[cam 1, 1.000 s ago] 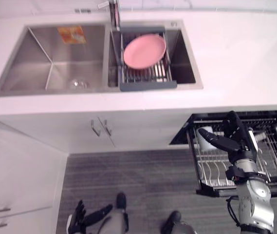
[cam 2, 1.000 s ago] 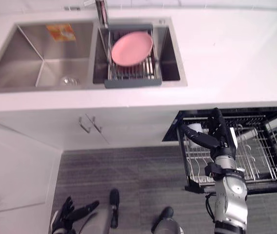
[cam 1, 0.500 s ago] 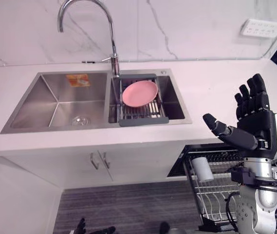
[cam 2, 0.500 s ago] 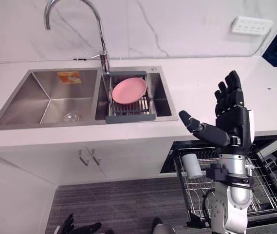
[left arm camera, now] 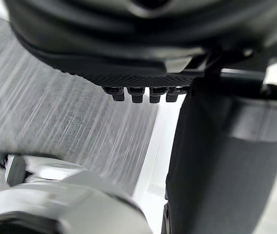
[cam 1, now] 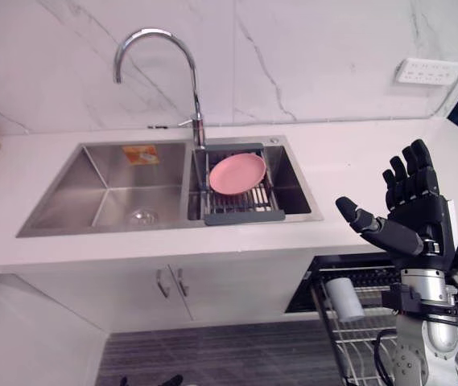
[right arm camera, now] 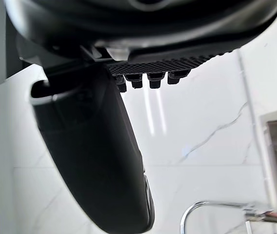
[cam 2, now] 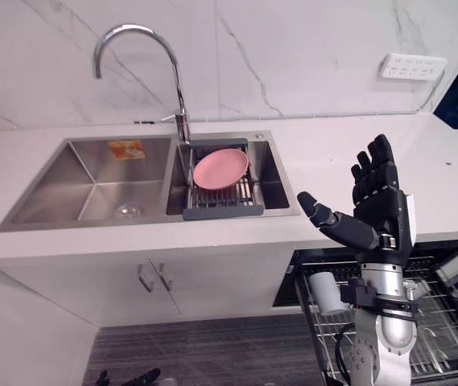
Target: Walk over to the sink, pick up the cup, carry it to the dishwasher, place the cup inside the dishwasher, then close the dishwasher door
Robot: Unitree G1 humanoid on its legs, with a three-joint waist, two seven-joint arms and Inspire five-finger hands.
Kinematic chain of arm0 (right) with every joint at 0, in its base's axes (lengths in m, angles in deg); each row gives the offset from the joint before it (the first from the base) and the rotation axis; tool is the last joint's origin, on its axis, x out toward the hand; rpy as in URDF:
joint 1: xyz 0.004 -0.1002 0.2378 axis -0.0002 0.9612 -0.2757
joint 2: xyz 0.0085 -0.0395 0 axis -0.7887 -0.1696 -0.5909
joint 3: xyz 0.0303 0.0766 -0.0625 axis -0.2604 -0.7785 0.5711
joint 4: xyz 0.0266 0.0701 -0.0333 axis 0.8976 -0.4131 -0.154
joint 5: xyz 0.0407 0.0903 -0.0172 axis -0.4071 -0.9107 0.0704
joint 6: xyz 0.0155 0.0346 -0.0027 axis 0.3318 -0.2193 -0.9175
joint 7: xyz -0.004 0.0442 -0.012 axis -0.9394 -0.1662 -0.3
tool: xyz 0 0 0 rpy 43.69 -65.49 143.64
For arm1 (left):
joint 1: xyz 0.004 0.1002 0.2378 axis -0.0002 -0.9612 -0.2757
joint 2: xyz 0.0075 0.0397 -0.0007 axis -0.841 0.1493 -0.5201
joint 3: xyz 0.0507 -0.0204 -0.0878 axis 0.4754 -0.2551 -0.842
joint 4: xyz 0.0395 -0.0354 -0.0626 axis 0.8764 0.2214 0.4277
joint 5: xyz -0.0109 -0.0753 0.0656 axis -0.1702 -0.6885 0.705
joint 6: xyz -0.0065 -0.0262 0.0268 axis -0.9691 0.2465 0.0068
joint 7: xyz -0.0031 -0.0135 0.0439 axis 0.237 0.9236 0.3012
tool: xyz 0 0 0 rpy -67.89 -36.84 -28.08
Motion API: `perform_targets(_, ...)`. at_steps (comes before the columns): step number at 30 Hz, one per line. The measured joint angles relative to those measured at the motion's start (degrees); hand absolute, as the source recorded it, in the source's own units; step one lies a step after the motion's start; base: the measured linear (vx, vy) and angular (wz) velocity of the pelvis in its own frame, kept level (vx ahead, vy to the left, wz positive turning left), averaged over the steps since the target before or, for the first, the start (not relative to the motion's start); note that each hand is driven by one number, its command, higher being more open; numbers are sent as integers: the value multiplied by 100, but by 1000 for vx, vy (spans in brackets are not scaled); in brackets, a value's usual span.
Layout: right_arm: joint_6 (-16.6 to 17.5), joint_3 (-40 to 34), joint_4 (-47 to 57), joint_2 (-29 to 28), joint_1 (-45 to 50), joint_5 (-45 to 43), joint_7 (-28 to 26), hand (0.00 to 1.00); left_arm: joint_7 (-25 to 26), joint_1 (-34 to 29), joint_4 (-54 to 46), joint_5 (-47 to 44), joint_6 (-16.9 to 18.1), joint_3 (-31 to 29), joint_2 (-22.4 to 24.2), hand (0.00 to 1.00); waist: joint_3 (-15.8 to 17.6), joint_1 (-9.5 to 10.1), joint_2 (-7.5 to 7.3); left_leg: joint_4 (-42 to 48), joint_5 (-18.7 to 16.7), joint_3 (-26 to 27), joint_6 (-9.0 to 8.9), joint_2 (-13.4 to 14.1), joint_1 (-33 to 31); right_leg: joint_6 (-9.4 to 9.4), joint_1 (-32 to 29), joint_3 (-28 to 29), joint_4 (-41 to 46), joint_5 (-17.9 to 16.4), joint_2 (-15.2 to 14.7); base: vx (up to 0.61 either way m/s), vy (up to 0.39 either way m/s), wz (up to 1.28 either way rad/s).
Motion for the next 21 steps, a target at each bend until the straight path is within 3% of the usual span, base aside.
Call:
perform_targets(3,-1,-49,-4,26,-195,2,163,100,-113,-47,4,-38,-3,-174,31,100,11,12,-25,-1320,115,-40,48,-119,-201,119,76,3,-2,-83,-307,79,119,5)
perform_targets(4,-2,-46,-23,59,-323,7,240,100,-223,-89,35,-85,62,-251,40,100,15,11,-18,-2074,469,-196,-12,-146,-228,184,172,33,-42,-124,-429,153,260,-5)
perform_targets(5,-2,-27,-73,93,-434,10,274,100,-281,-178,74,-87,148,-297,45,100,23,23,-6,-2470,933,-353,-232,-109,-197,256,337,151,-164,-169,-481,153,260,-16)
perform_targets(6,-2,10,-98,132,-484,10,286,100,-304,-233,80,-88,191,-305,55,100,23,33,-6,-2434,1131,-310,-372,-98,-140,279,424,253,-235,-184,-508,230,348,-45)
perform_targets(7,-1,125,-107,209,-587,10,290,100,-320,-307,135,-87,206,-307,63,100,29,76,-29,-2174,1292,-289,-261,-198,-150,294,502,473,-383,-196,-593,259,369,-78)
perform_targets(8,2,289,-100,276,-702,10,255,100,-323,-308,271,-93,205,-342,67,100,35,103,-54,-1810,1113,-199,24,-285,-249,298,500,641,-468,-218,-685,303,425,-77)
perform_targets(9,12,358,-87,286,-723,8,218,100,-320,-293,323,-109,202,-379,60,100,32,88,-67,-1641,982,-135,147,-317,-306,295,499,695,-455,-241,-743,240,317,-47)
perform_targets(10,40,416,-78,283,-718,9,153,100,-311,-219,331,-92,205,-376,-15,100,40,46,-175,-1280,694,-79,247,-395,-462,275,454,775,-346,-289,-853,229,286,-9)
perform_targets(11,28,425,-99,278,-710,9,121,100,-341,-131,346,-59,180,-350,-163,100,34,36,-309,-1010,439,-32,337,-484,-527,452,464,805,-313,-182,-974,237,279,-3)
perform_targets(12,20,425,-102,275,-706,9,105,100,-340,-76,377,-11,167,-345,-206,100,27,44,-344,-950,352,-5,368,-513,-516,621,473,807,-293,-42,-1021,296,293,-11)
perform_targets(14,8,421,-99,236,-716,0,98,100,-336,81,459,228,135,-305,-277,100,28,106,-384,-1135,254,152,414,-572,-214,561,274,760,259,182,-1106,281,231,-33)
perform_targets(16,-23,493,-101,218,-714,0,76,100,-315,91,423,387,106,-113,-307,100,11,102,-436,-1676,245,316,508,-648,286,350,-507,851,1836,375,-1265,249,148,-38)
perform_targets(17,-22,518,-101,189,-707,1,45,100,-242,41,309,496,-8,187,-419,100,18,37,-391,-2076,296,319,542,-665,676,338,-1015,889,2727,159,-1213,261,96,-11)
perform_targets(19,-3,617,-103,171,-694,-2,74,100,-178,52,201,548,-90,356,-534,100,-16,-41,-426,-2448,456,348,506,-661,997,298,-1253,625,2683,-95,-1076,266,29,3)
perform_targets(21,134,785,-100,177,-661,2,46,100,-97,276,46,584,-222,405,-618,100,-62,-44,-482,-2706,503,331,456,-634,1111,261,-1701,313,1804,-157,-735,314,-61,10)
